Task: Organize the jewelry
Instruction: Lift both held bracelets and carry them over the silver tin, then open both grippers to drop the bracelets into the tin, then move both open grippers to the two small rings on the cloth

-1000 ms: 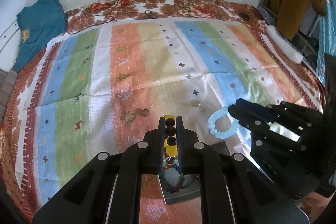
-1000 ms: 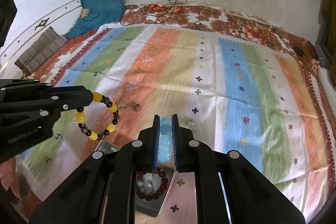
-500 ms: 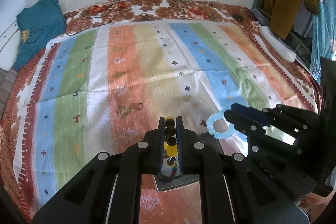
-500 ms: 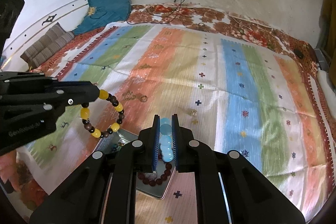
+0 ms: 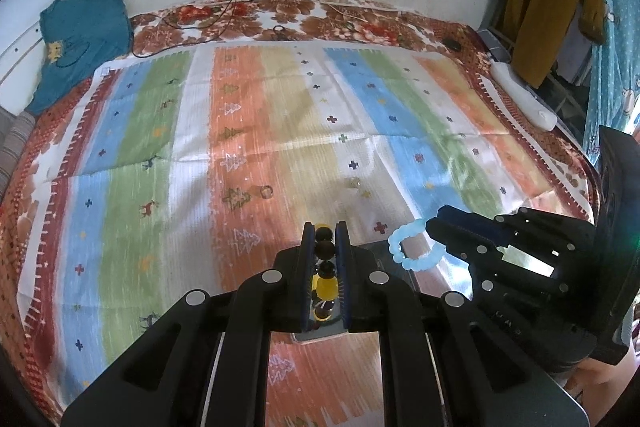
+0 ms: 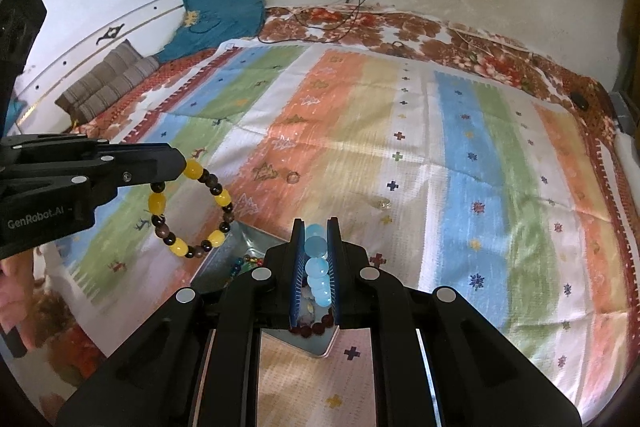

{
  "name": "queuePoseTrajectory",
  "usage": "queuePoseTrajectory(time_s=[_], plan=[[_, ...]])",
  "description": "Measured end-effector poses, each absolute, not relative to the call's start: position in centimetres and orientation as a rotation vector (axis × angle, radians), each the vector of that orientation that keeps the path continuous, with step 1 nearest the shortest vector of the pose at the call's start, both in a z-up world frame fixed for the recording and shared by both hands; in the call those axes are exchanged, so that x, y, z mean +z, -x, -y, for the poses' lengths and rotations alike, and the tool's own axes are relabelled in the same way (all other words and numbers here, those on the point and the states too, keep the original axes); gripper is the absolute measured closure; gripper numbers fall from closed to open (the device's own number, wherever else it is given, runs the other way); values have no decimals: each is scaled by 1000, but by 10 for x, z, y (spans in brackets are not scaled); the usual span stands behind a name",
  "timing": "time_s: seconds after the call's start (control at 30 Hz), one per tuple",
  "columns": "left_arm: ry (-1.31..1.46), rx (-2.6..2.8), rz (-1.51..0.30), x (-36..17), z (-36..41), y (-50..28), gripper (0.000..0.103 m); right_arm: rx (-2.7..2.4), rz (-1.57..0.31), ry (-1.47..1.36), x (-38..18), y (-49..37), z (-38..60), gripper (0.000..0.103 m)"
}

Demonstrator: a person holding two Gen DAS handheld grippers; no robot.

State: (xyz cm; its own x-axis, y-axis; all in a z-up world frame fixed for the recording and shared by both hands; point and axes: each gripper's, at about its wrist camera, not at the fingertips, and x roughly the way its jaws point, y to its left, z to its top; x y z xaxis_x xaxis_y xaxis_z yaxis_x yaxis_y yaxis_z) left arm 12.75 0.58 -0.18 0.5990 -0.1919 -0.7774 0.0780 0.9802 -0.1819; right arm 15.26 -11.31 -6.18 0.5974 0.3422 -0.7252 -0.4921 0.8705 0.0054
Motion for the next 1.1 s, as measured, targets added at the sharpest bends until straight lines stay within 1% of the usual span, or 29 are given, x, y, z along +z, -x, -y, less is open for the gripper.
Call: queuePoseTrajectory(time_s=[0.4, 0.47, 0.5, 0.53, 0.57, 0.6, 0.73, 0.8, 0.87, 0.9, 0.97, 1.1], plan=[[115, -182, -935, -8, 7, -113, 93, 525, -839, 210, -68, -144, 115, 91], [123, -173, -939, -9, 5, -113, 92, 509, -843, 216, -70, -146, 116, 91], [130, -165, -939, -9, 3, -114, 86, 497, -847, 209, -70, -148, 119, 89], [135, -164, -939, -9, 1, -114, 83, 489, -853, 201, -71, -151, 121, 85], [142, -159, -937, -9, -1, -114, 81, 479, -858, 195, -71, -152, 123, 70], [145, -151, -938, -9, -3, -115, 81, 464, -862, 192, -72, -155, 126, 64], [152, -128, -951, -14, -9, -118, 79, 454, -881, 182, -76, -161, 130, 64], [150, -118, -957, -16, -11, -120, 74, 445, -883, 178, -77, -163, 130, 64], [146, -111, -963, -18, -12, -121, 72, 442, -886, 181, -78, -165, 130, 64], [145, -106, -965, -19, -12, -122, 70, 437, -888, 183, -79, -166, 130, 63], [143, -99, -968, -20, -13, -123, 67, 430, -893, 184, -80, -170, 130, 62], [126, -82, -977, -24, -13, -127, 65, 401, -920, 167, -85, -181, 134, 61]])
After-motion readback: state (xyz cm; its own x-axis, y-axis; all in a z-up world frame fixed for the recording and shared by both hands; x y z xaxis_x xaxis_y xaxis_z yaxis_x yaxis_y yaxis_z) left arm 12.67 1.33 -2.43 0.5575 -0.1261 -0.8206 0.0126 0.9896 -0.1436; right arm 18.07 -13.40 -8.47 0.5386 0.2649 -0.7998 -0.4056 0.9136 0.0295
